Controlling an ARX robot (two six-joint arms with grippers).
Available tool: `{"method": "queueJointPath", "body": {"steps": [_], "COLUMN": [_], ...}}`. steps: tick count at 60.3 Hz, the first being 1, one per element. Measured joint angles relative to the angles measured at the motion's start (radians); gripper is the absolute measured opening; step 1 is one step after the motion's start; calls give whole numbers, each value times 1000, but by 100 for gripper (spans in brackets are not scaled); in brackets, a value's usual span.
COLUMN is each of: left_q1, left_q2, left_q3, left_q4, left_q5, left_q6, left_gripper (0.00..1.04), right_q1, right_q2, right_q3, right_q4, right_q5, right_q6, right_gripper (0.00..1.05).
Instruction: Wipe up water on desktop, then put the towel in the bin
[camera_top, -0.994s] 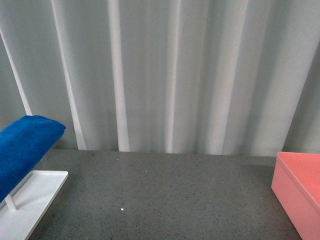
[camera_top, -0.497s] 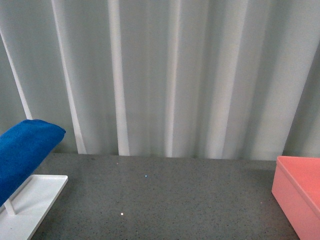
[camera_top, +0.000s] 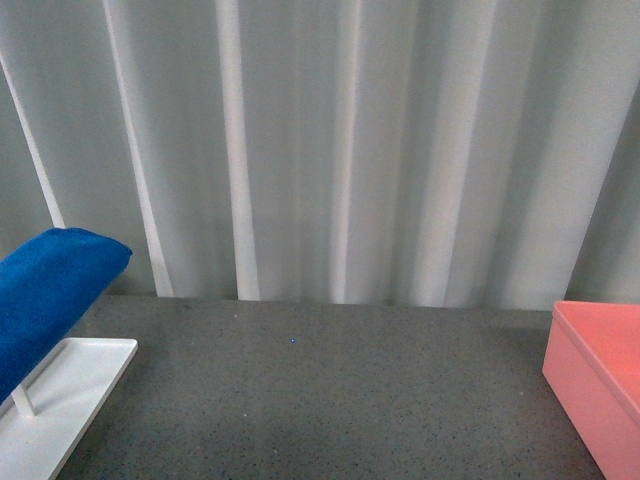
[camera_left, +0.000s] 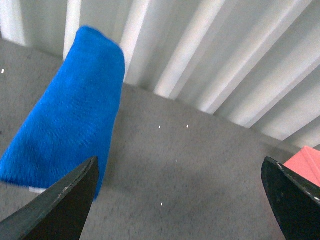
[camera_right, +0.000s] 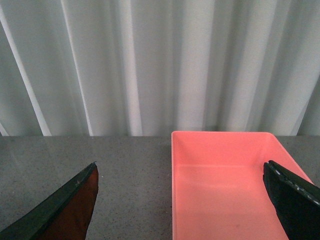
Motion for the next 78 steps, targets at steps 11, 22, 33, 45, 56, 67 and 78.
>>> {"method": "queueJointPath", "body": {"steps": [11,22,33,45,56,67,78], "left_q1": [2,0,14,47,62,61,57], "left_q2": [413,756,1030,1253,1323,1343,1352], "left_q3": [303,622,789,887,916,919,914], "left_q4": [-75,-158,-109,-74,-74,-76,-71], "left_q5": [32,-27,-127,-202,-193,-180,-185], "left_q6": [218,372,547,613,603,577,552], "left_gripper": [98,98,98,98,98,98,98], "right_q1": [0,0,0,0,0,0,0], "right_q2": [0,0,0,0,0,0,0], "right_q3": [0,0,0,0,0,0,0], "right_q4": [0,0,0,0,0,0,0], "right_q5": [0,0,0,0,0,0,0], "right_q6": [0,0,0,0,0,0,0], "right_gripper": [98,98,98,98,98,98,98]}}
